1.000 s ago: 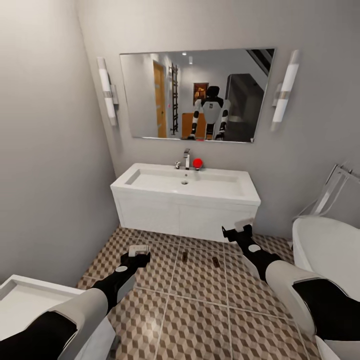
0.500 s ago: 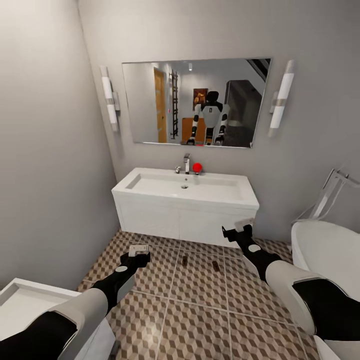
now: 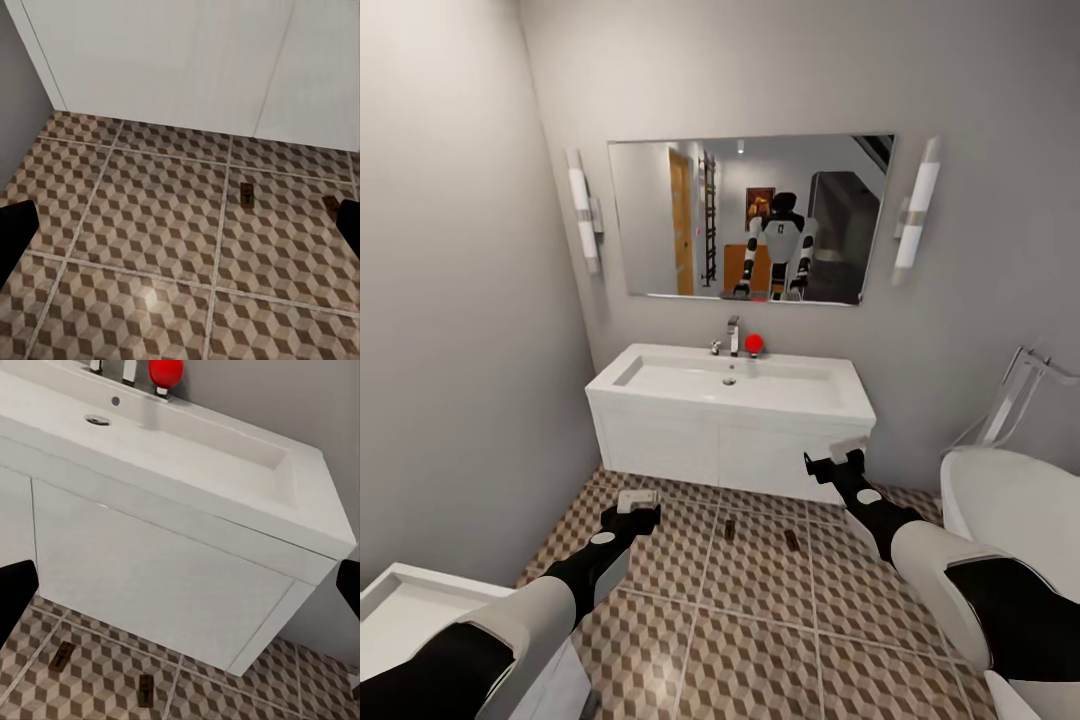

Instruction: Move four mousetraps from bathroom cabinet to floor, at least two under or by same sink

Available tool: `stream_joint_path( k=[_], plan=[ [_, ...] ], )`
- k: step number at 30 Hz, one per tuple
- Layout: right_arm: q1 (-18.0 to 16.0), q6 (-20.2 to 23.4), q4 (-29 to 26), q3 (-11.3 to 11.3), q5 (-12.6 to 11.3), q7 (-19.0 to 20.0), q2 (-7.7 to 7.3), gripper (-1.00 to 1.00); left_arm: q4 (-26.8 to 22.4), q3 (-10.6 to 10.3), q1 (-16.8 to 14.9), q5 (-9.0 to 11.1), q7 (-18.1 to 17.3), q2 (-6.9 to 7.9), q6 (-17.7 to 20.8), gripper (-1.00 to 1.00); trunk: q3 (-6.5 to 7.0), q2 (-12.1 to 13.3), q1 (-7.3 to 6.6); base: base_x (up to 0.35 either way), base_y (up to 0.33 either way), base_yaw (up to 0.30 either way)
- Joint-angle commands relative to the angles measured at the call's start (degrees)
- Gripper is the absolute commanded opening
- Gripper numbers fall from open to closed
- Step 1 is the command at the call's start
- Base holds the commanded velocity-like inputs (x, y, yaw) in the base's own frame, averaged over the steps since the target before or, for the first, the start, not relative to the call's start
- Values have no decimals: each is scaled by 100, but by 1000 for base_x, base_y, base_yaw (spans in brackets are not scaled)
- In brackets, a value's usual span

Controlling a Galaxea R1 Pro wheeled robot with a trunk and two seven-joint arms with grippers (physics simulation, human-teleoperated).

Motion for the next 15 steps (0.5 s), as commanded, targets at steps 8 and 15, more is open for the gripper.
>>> stream_joint_path(
  k=[8,15],
  plan=[
    [-6,-11,6,12,53,-30,-1,100,6,-50,-7,48,28,-1,-21,100,206,313,-173,0,0,0],
    [-6,-11,6,11,53,-30,-1,100,6,-50,-7,48,28,-1,-21,100,378,553,-305,0,0,0]
  ],
)
